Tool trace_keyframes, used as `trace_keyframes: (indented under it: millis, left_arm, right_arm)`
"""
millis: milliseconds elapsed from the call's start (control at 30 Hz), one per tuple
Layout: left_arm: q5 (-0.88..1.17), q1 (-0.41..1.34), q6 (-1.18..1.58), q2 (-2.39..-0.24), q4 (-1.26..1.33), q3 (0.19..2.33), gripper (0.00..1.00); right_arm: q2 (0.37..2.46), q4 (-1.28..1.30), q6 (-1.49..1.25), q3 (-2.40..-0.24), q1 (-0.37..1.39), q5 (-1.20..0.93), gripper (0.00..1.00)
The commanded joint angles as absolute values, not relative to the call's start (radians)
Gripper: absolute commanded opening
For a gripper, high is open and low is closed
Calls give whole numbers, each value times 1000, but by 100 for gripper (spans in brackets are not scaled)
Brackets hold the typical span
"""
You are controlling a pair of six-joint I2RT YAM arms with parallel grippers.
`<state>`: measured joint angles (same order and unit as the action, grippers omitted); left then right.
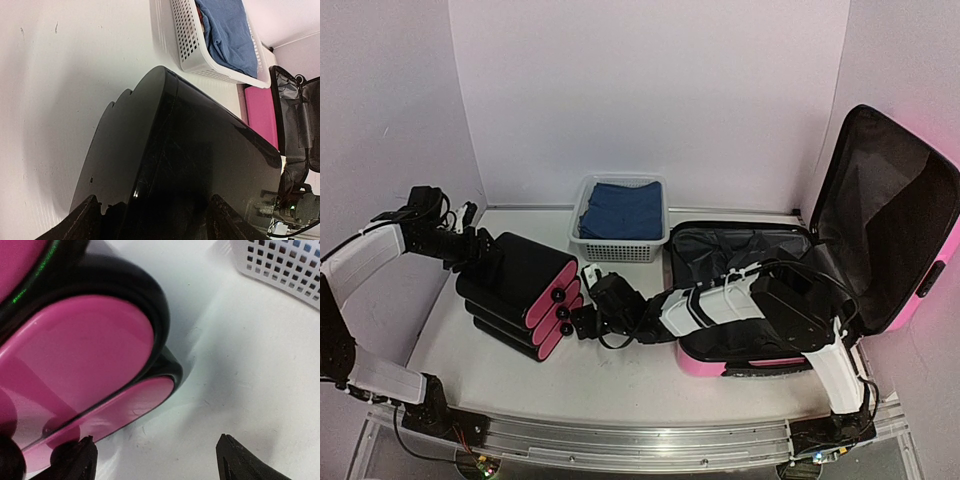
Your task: Open, take out, and arrange the luggage
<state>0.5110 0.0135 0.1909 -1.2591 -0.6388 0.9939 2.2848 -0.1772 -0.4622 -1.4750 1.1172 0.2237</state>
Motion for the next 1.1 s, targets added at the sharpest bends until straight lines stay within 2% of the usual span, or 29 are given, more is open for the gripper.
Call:
trace_keyframes:
  millis: [0,133,300,400,567,733,833,933,1067]
  left_arm:
    - [507,28,181,-1198,-671,1072,73]
    - [462,28,180,-1164,-669,1131,75]
    - [522,38,179,-1141,-670,1201,77]
    - [500,158,138,-1141,-682,1238,79]
    - [253,442,94,-1154,-739,1249,81]
    - [-61,697,51,-1146,-820,1171,81]
    - [-185,833,51,-1160,-878,1154,82]
    - [-299,885,74,-1185,-953,1134,80]
    - [-348,888,75,-1221,-987,1119,75]
  right_arm:
    - [2090,-105,-342,-1422,1125,358,92]
    - [2030,125,-242,-1458,1113,352,98]
    - [1966,309,-192,-1494,1105,223,98]
    - [1911,431,-161,-1530,1097,190,98]
    - [1800,548,-113,-1553,1031,264,98]
    - [1666,541,-140,-1456,891,210,98]
    - [1626,534,-118,-1430,872,215,98]
    - [1600,518,-90,-1425,872,211,98]
    - [1593,502,-83,-1426,871,201,98]
